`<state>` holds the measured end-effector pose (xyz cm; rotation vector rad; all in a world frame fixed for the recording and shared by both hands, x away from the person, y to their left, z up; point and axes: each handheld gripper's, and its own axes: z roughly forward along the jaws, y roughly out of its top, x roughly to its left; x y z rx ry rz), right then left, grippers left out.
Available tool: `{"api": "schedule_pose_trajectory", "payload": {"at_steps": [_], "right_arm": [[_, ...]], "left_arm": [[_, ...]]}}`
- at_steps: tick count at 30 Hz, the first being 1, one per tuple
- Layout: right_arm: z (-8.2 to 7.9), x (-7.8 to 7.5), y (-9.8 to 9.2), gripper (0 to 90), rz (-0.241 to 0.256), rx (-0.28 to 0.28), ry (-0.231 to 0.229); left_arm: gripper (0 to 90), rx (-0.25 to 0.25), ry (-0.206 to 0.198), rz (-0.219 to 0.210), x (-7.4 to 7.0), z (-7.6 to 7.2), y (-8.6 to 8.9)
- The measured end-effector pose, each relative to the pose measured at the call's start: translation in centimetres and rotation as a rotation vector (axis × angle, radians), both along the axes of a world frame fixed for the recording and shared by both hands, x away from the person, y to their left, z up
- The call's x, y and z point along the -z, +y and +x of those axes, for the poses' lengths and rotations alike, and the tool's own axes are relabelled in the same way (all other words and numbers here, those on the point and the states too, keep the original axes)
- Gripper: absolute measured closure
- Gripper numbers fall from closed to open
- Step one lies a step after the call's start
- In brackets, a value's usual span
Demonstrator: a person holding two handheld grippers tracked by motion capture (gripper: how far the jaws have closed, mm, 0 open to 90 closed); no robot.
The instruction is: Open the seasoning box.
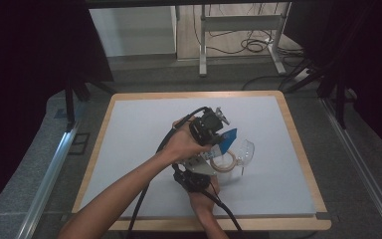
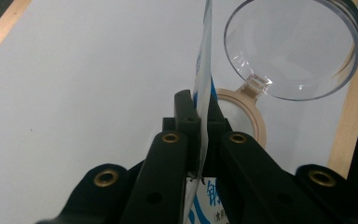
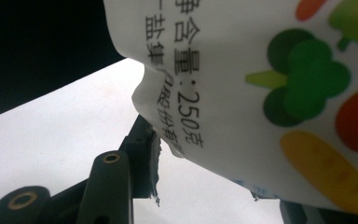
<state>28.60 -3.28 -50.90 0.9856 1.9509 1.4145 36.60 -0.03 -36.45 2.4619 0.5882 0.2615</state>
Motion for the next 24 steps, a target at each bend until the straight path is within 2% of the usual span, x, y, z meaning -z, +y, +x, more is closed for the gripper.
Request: {"api": "schedule_pose_trajectory", "payload": {"at_steps": [17, 24], "right_arm": [[0.0, 0.6, -0.4, 52.7, 0.012, 0.003, 0.030], [0.0, 1.3, -1.1, 51.5, 0.006, -0.004, 0.066]], "left_arm": [[90.0, 0.012, 0.003, 0.002, 0.1, -0.2, 0.0], [90.0, 0.020, 0.016, -0.015, 0.2, -0.4, 0.8]]}}
